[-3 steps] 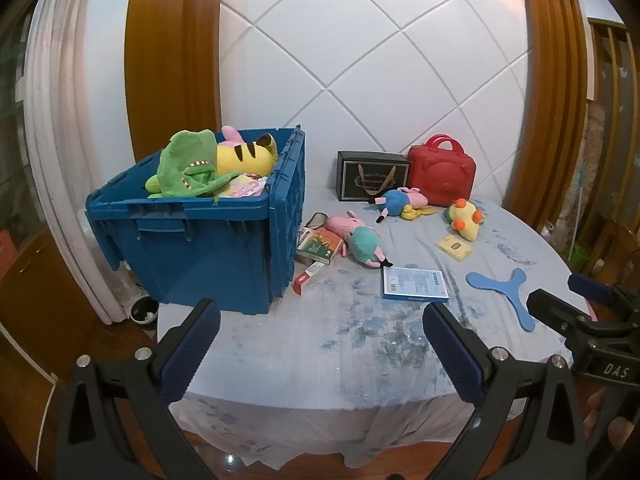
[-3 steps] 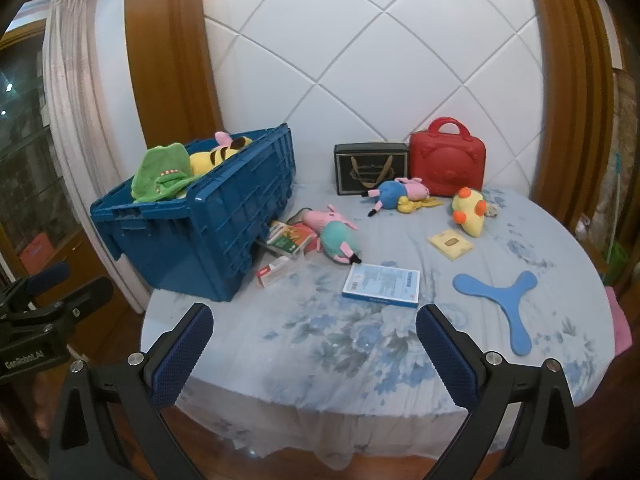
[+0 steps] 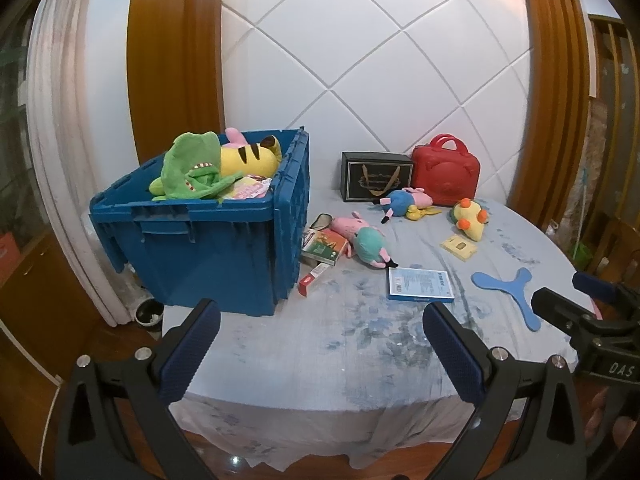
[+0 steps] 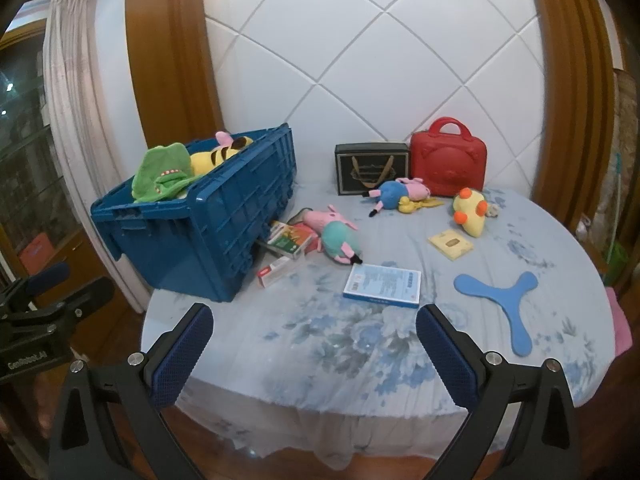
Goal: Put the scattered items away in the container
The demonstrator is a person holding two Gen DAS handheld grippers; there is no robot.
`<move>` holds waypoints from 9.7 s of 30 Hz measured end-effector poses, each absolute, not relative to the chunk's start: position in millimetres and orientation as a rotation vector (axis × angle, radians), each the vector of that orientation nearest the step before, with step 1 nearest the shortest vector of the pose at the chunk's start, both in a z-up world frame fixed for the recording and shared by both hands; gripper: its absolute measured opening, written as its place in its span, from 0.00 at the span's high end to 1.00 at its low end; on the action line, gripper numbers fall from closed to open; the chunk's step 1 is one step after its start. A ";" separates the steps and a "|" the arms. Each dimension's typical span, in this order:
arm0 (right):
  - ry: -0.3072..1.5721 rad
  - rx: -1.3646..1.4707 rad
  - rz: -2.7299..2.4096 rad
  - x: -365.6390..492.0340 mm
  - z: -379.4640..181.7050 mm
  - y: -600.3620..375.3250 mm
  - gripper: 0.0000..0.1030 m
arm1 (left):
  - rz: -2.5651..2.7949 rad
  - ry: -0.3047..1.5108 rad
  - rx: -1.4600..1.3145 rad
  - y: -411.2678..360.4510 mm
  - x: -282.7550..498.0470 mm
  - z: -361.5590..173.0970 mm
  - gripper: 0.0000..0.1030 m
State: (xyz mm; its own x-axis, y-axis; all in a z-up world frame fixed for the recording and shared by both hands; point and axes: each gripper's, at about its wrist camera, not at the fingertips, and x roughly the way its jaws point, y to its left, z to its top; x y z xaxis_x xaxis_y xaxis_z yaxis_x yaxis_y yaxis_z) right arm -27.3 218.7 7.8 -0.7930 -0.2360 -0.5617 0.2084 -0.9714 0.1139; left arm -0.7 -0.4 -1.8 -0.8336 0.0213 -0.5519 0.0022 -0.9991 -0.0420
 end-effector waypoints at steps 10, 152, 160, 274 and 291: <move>-0.057 0.893 -2.758 -34.7 8.1 220.5 0.00 | 3.001 -0.046 -0.913 -1.7 -3.2 -7.9 0.00; -0.254 1.747 -2.589 -667.7 -264.1 557.3 0.32 | 2.771 -0.244 -1.939 151.2 -565.0 -276.0 0.32; -0.295 1.630 -2.581 -615.0 -231.4 550.3 0.32 | 2.838 -0.230 -1.689 170.9 -527.0 -207.6 0.32; -0.060 1.377 -2.498 -453.9 -144.2 338.3 0.00 | 2.979 -0.179 -1.529 95.4 -375.3 -157.1 0.01; 0.146 1.364 -2.077 -519.9 -212.2 237.9 0.44 | 3.024 -0.441 -1.740 50.7 -376.3 -256.9 0.42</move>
